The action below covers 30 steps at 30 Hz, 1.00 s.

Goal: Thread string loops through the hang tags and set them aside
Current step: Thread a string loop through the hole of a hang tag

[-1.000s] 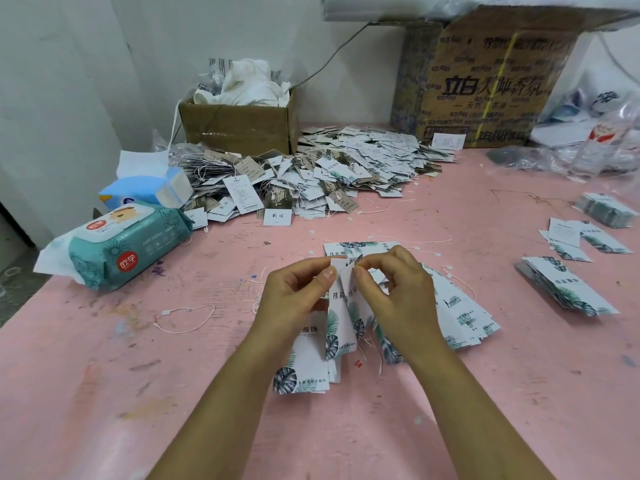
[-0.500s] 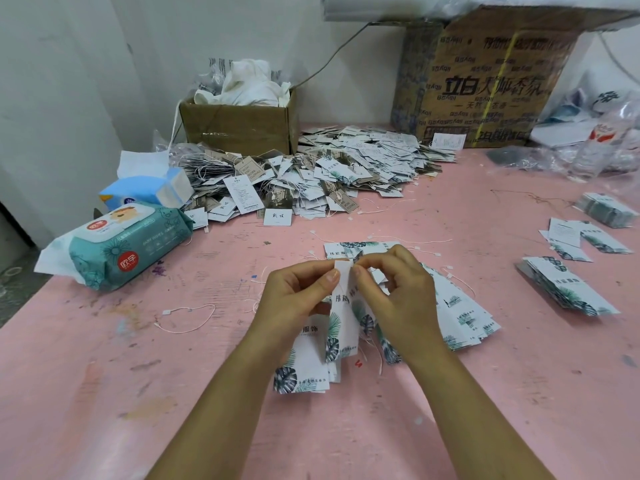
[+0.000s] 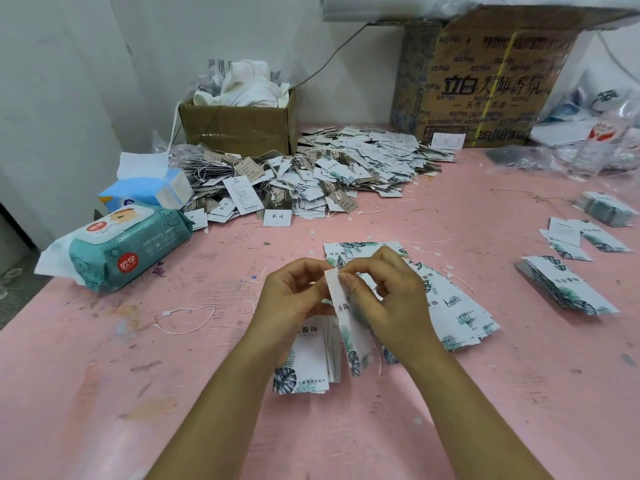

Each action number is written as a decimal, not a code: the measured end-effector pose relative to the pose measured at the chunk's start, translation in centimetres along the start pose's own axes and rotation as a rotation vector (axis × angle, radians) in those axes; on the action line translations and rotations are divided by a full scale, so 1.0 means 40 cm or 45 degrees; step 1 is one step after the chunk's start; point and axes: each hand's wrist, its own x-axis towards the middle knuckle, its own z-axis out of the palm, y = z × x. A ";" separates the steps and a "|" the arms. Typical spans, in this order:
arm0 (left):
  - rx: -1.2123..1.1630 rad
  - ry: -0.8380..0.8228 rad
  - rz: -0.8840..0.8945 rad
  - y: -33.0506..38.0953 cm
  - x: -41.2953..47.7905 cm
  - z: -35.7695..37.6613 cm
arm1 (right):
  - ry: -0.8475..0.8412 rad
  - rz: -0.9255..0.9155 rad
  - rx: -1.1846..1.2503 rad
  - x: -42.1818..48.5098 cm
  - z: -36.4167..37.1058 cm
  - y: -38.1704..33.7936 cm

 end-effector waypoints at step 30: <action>-0.580 0.202 -0.134 0.037 0.010 -0.020 | -0.048 0.260 0.211 -0.009 0.004 0.025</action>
